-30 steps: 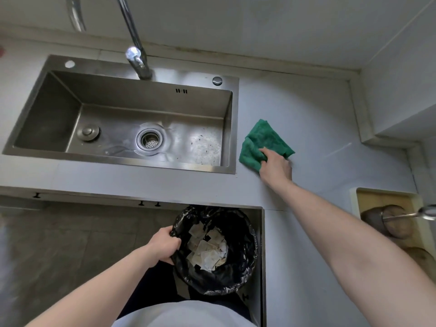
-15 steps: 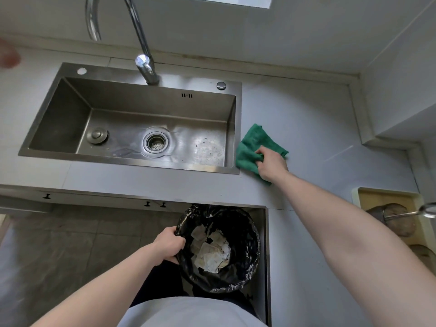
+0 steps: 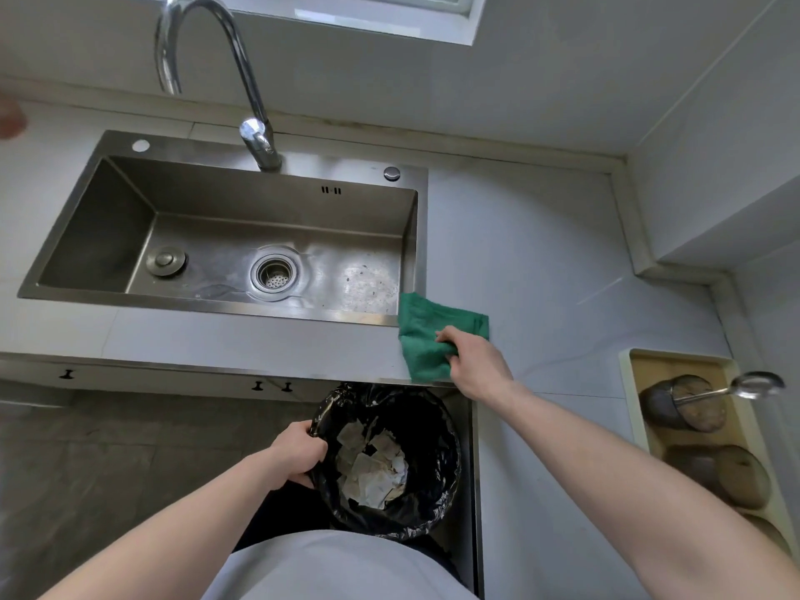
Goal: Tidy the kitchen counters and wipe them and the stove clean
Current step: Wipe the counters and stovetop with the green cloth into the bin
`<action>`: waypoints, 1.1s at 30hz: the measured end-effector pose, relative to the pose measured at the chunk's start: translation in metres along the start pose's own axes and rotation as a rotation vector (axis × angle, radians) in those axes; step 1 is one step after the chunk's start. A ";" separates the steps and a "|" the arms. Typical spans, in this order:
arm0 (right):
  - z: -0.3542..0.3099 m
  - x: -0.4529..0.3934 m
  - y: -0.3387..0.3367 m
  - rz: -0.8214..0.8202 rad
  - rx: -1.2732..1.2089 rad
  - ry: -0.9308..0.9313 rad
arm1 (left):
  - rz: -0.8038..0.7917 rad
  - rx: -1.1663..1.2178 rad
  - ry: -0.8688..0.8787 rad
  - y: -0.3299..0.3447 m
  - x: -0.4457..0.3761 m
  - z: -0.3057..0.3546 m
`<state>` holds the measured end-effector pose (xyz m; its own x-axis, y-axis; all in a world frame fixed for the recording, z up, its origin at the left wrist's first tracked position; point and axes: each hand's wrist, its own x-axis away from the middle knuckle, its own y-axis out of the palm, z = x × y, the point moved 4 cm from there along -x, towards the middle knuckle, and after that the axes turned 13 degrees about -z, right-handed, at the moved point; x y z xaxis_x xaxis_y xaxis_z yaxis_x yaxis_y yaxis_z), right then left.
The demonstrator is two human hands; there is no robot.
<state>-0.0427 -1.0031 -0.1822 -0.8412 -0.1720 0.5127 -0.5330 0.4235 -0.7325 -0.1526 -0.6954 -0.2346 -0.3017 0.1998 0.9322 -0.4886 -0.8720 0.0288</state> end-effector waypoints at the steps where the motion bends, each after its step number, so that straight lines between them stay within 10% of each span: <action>1: 0.002 0.004 -0.010 0.058 -0.019 0.009 | -0.001 -0.001 0.000 0.000 0.000 0.001; 7: 0.033 0.011 -0.082 0.355 -0.116 0.118 | 0.015 -0.009 0.013 0.001 -0.002 0.004; 18: 0.062 -0.020 -0.041 0.193 -0.065 0.347 | 0.035 0.022 0.019 0.016 -0.001 0.003; 33: 0.022 -0.030 -0.020 0.099 0.020 0.139 | 0.058 0.067 -0.002 0.032 -0.001 -0.001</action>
<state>-0.0082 -1.0258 -0.1925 -0.8697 -0.0054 0.4936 -0.4512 0.4143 -0.7904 -0.1692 -0.7234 -0.2347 -0.3265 0.1474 0.9336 -0.4143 -0.9102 -0.0012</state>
